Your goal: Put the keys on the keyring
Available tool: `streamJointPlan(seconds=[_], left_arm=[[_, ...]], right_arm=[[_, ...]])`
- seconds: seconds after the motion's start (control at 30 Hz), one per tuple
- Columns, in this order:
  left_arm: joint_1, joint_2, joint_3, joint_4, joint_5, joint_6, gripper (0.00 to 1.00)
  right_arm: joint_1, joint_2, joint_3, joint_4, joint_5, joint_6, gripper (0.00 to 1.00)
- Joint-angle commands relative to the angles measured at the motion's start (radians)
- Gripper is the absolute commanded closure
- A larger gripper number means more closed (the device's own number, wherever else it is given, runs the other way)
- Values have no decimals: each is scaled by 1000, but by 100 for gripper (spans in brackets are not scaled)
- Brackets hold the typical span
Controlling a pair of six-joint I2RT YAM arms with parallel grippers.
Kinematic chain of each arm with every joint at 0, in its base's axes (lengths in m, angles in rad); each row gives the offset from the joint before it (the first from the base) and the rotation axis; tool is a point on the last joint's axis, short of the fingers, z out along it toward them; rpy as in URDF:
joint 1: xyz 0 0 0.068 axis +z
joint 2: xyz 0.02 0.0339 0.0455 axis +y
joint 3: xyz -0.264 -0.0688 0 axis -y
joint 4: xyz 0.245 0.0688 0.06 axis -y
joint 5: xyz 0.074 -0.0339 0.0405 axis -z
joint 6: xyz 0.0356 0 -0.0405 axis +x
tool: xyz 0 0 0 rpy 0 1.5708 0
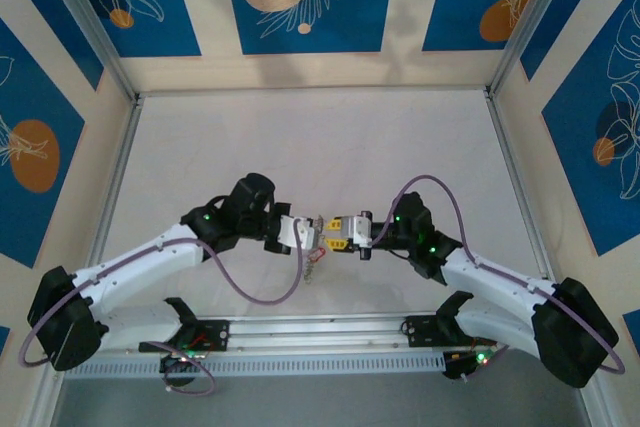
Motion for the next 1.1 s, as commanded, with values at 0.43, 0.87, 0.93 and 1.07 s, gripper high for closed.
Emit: streamJointPlan(seconds=[0.43, 0.87, 0.93, 1.07], left_arm=[[-9, 37, 46, 87, -14, -56, 100], [-8, 61, 47, 141, -12, -139, 100], [-8, 60, 40, 152, -12, -146, 100], [-9, 62, 38, 147, -12, -147, 100]], right_arm=[[-38, -98, -60, 52, 96, 132, 61], [-14, 41, -9, 69, -126, 247, 60], [-8, 43, 1, 33, -184, 195, 61], [-3, 11, -49, 85, -135, 172, 60]])
